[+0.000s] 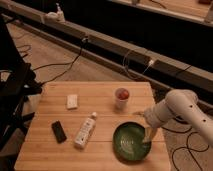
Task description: Push the ceramic bowl across the table
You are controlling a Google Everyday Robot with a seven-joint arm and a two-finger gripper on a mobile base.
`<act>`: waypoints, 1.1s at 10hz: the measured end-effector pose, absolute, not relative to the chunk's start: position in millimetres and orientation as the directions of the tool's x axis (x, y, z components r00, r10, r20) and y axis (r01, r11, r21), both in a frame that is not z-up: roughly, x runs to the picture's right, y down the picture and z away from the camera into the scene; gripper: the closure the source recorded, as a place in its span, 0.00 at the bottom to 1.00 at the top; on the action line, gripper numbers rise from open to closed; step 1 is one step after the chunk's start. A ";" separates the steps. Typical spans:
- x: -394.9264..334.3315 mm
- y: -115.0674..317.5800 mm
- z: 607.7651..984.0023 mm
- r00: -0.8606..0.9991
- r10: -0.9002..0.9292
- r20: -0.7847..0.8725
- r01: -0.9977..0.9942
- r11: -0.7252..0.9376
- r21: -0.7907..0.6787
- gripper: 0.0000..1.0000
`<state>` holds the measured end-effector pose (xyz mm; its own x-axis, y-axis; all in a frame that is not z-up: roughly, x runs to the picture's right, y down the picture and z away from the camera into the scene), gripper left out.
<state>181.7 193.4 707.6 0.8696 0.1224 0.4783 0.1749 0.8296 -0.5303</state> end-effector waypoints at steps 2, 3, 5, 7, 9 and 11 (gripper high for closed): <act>181.7 193.4 707.6 0.870 0.123 0.478 0.175 0.830 -0.530 0.20; 181.7 193.4 707.6 0.870 0.122 0.478 0.175 0.830 -0.530 0.20; 181.7 193.4 707.6 0.870 0.122 0.478 0.175 0.830 -0.530 0.20; 181.8 193.2 707.6 0.870 0.123 0.478 0.175 0.830 -0.530 0.24; 181.8 193.2 707.6 0.870 0.123 0.478 0.175 0.830 -0.530 0.28; 181.8 193.2 707.6 0.870 0.123 0.478 0.175 0.830 -0.530 0.28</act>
